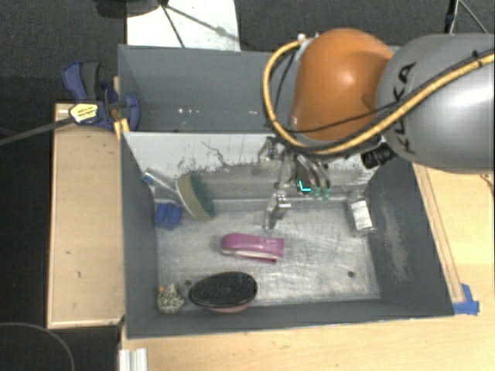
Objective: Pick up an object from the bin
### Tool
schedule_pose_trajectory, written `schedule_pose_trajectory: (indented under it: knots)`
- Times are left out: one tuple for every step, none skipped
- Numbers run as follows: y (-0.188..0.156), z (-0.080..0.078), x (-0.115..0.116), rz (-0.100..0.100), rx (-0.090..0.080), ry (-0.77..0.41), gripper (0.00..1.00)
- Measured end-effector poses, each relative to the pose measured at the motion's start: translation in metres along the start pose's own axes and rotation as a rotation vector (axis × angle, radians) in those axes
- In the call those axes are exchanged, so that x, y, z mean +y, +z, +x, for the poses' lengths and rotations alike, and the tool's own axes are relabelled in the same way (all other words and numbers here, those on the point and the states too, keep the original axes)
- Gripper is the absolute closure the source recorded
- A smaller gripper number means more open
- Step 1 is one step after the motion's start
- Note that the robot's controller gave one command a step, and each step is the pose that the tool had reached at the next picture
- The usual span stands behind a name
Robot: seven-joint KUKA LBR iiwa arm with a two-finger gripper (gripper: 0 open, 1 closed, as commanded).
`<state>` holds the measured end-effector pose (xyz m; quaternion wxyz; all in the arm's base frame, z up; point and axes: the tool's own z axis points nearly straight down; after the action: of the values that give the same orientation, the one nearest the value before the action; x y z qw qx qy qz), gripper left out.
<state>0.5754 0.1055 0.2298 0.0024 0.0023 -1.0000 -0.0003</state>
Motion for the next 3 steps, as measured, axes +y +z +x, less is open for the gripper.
schedule_pose_trajectory:
  knots:
    - [0.125,0.024,-0.004,0.001,-0.001,-0.386,0.0]
    - [0.121,0.022,-0.004,0.001,-0.007,-0.38,1.0]
    - [-0.02,0.013,0.001,0.002,-0.015,-0.413,1.0]
